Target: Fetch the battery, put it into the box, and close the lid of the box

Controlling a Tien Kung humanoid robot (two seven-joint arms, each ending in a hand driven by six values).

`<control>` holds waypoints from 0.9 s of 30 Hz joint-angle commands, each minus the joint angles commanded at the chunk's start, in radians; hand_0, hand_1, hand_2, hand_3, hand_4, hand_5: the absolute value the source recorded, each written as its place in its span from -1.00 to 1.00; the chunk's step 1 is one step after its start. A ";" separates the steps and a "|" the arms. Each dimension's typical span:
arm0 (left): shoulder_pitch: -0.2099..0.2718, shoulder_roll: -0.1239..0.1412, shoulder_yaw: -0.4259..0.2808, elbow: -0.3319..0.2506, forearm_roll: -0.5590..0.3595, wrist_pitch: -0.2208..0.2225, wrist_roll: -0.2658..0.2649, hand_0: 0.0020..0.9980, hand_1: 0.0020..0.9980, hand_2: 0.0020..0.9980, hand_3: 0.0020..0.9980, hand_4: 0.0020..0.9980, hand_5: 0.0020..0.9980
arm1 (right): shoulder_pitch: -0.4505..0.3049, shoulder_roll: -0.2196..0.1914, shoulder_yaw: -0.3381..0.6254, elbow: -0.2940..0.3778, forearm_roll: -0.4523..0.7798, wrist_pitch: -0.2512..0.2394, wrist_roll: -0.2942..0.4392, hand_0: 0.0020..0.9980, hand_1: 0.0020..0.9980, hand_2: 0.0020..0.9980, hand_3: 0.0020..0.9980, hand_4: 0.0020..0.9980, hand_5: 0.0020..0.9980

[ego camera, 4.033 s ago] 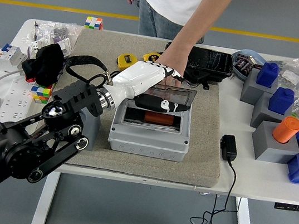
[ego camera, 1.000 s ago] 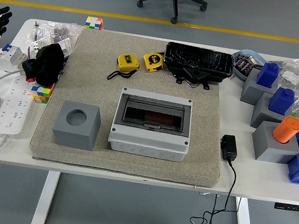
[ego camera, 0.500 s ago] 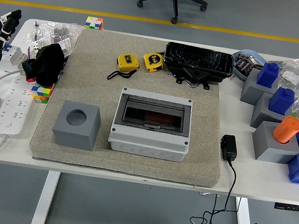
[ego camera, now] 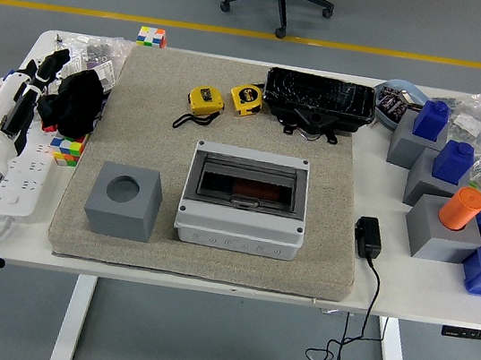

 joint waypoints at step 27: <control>-0.011 -0.008 0.023 0.004 -0.007 0.007 -0.003 0.89 0.88 0.76 0.69 1.00 1.00 | 0.009 0.016 0.039 0.002 -0.009 0.000 0.001 0.82 0.78 0.66 0.74 1.00 1.00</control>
